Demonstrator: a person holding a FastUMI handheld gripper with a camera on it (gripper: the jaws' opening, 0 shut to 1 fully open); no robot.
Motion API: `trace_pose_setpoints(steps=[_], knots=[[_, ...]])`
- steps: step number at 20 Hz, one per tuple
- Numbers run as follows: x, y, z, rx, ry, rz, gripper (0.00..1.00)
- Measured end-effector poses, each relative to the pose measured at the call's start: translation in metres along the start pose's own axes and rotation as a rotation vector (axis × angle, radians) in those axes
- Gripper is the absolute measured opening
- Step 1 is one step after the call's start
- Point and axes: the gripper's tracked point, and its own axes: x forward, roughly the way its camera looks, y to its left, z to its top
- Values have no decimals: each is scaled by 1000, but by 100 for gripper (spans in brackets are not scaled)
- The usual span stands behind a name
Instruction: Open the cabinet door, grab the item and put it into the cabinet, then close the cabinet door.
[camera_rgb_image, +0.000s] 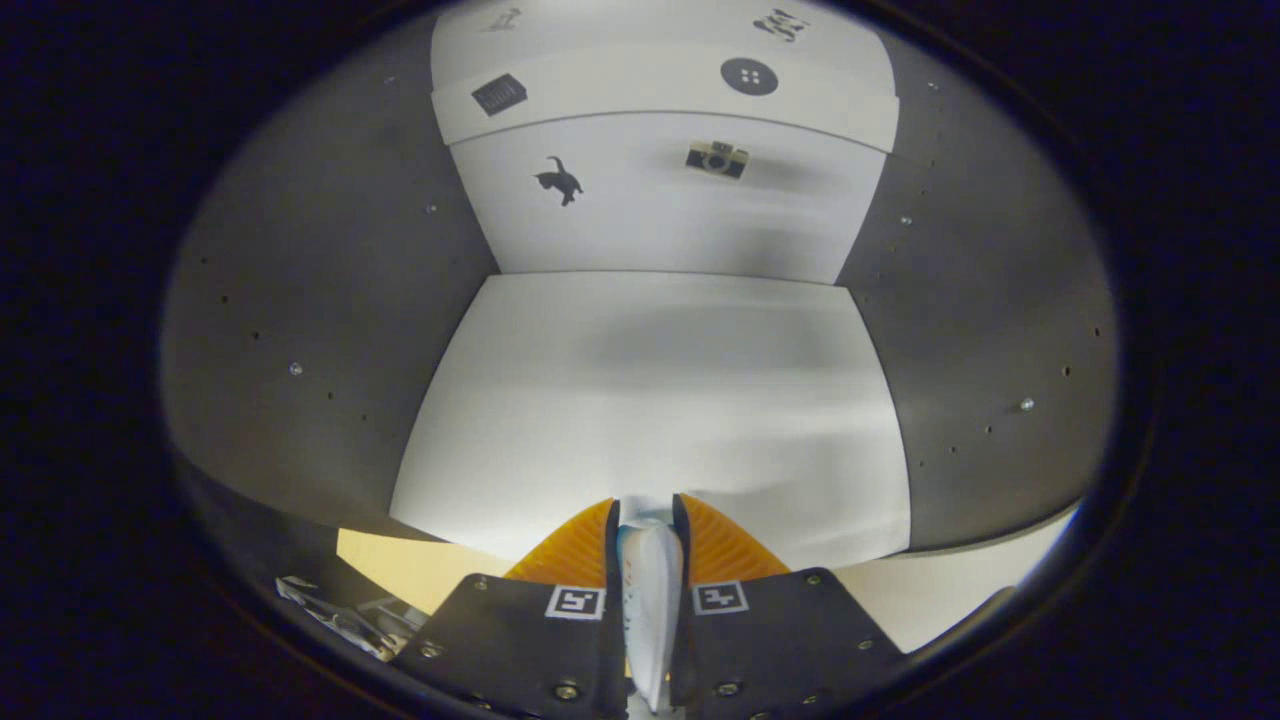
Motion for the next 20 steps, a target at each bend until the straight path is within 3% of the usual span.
trace_pose_setpoints(steps=[4,9,12,18,19,20], knots=[[2,5,4,6,18,19,18],[3,7,9,3,-15,8,35],[-2,8,13,6,-54,10,56],[-39,23,19,22,-182,65,68],[-47,25,19,22,-208,73,80],[-57,24,18,19,-238,69,85]])
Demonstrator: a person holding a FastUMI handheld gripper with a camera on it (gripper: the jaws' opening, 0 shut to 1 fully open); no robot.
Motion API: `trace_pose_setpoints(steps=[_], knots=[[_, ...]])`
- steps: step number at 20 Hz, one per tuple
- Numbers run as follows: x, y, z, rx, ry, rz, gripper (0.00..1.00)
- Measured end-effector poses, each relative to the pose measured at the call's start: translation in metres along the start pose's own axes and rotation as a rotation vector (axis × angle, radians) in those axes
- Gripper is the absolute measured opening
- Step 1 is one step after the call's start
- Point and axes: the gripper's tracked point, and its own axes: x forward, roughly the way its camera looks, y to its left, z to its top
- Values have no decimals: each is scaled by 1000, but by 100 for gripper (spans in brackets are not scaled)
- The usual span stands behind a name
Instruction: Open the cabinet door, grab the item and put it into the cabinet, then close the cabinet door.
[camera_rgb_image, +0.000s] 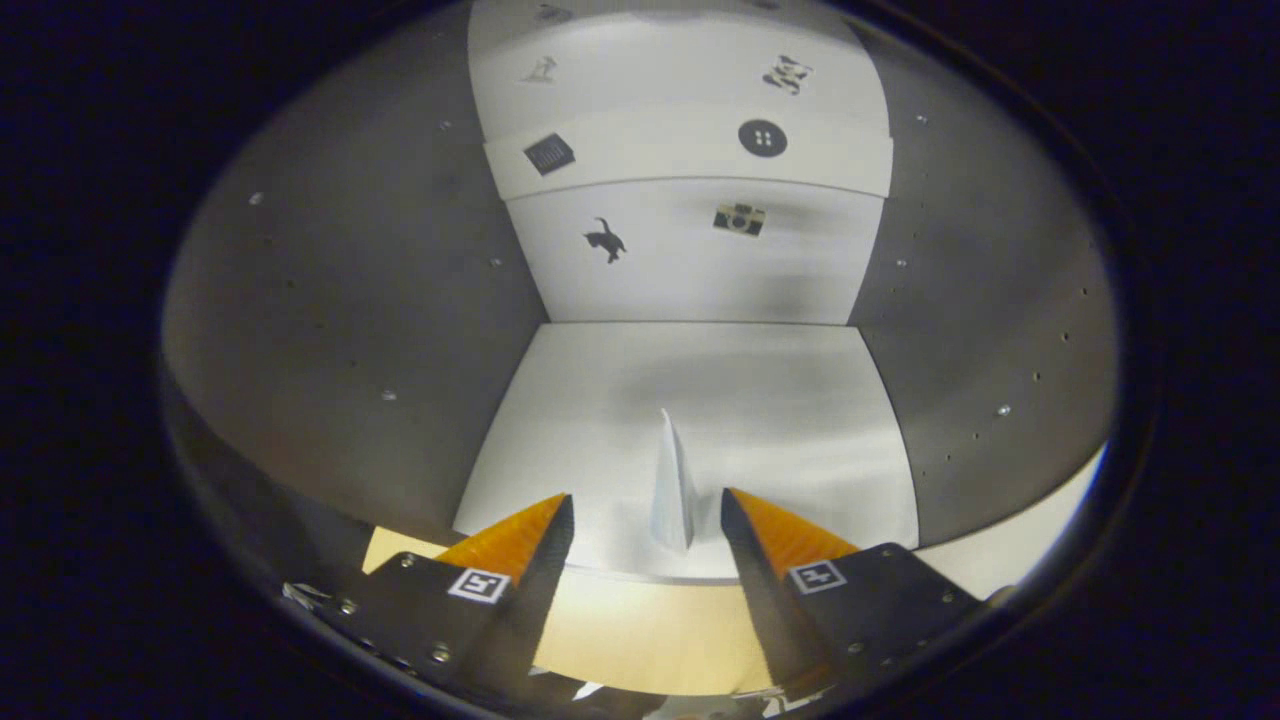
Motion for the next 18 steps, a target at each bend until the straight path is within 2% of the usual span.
trace_pose_setpoints(steps=[3,10,18], knots=[[-30,-5,5,-20,-104,-25,99],[-118,-9,7,-40,-362,-89,97],[-211,-13,-34,-50,-486,-176,97]])
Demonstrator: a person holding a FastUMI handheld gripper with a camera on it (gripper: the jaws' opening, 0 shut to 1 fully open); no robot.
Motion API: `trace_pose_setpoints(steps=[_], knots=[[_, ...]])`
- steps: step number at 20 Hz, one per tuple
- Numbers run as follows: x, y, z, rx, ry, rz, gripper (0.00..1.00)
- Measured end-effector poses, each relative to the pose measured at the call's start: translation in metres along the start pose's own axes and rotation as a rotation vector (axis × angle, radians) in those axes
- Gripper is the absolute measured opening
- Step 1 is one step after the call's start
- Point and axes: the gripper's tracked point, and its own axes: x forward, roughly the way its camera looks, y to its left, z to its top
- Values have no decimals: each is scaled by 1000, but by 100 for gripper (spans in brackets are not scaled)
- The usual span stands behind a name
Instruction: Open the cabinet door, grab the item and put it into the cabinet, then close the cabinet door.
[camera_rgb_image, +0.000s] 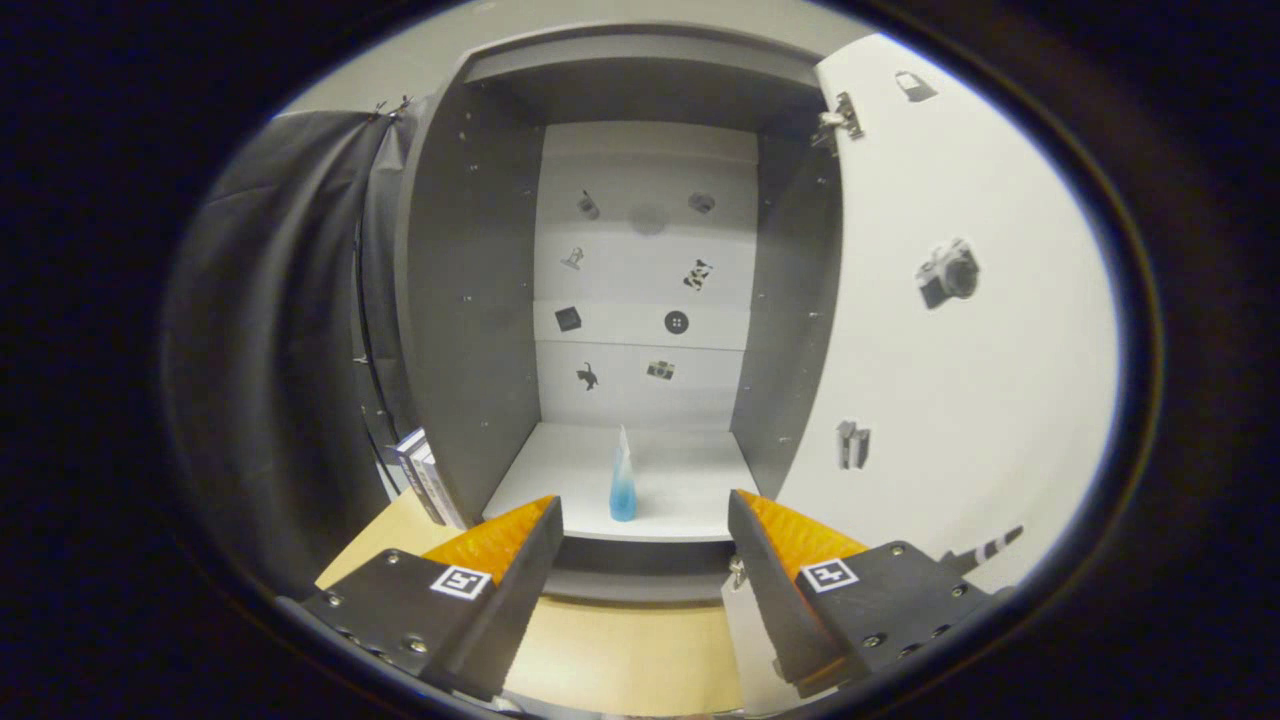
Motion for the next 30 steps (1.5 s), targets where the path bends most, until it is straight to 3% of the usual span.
trace_pose_setpoints(steps=[9,21,30], knots=[[-111,-30,-18,-2,-79,-130,97],[-231,-131,-63,135,-59,-475,97],[-269,-243,-76,209,-67,-771,97]])
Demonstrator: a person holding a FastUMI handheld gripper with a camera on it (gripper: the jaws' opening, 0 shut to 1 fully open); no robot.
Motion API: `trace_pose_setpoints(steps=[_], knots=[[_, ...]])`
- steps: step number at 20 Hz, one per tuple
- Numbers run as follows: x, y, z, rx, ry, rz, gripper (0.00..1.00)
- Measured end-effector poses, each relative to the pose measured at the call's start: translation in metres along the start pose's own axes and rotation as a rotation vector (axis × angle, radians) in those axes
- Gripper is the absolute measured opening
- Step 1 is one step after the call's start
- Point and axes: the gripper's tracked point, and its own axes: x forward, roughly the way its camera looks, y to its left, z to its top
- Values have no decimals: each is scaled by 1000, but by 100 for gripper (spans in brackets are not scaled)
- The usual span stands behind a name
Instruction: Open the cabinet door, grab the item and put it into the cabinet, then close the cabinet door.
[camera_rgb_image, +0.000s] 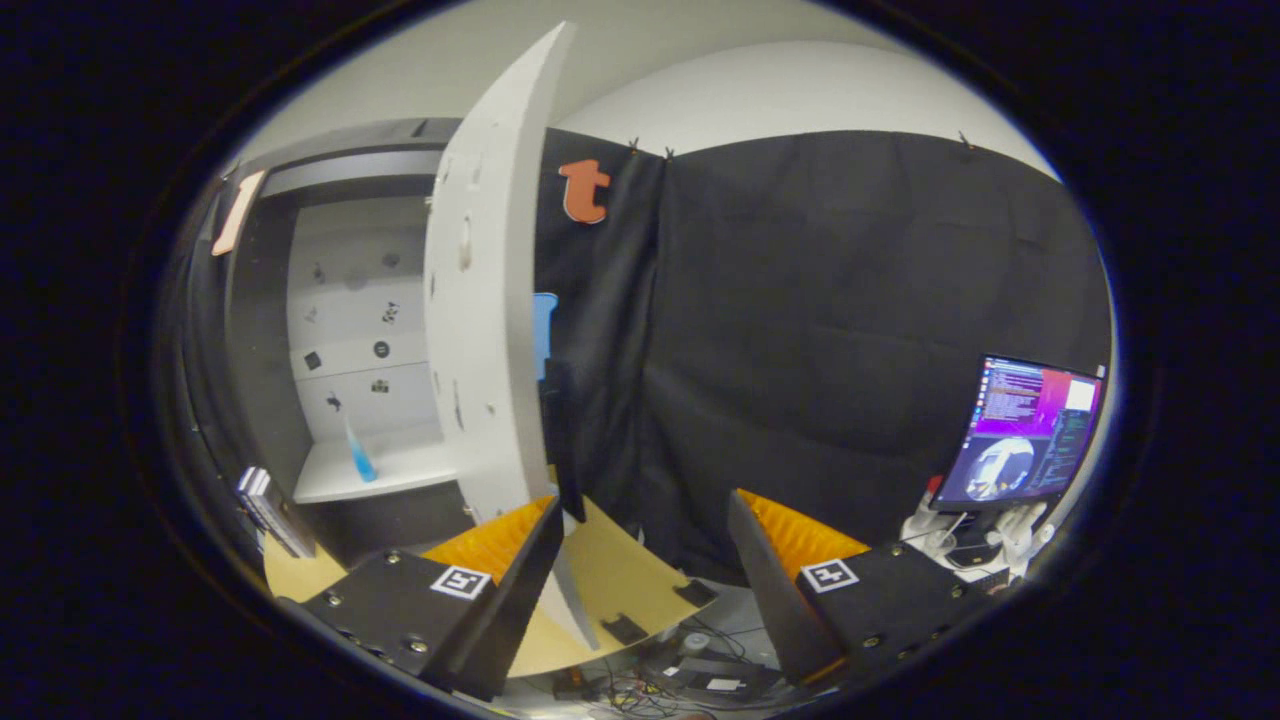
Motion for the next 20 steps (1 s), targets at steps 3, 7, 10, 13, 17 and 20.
trace_pose_setpoints(steps=[3,7,10,13,17,20], knots=[[16,-14,4,-1,-5,-49,97],[31,-8,4,-7,-10,-31,97],[38,4,6,-11,-15,5,97],[43,7,4,-3,-7,21,96],[40,23,3,8,0,97,92],[39,31,4,-40,-24,131,81]])
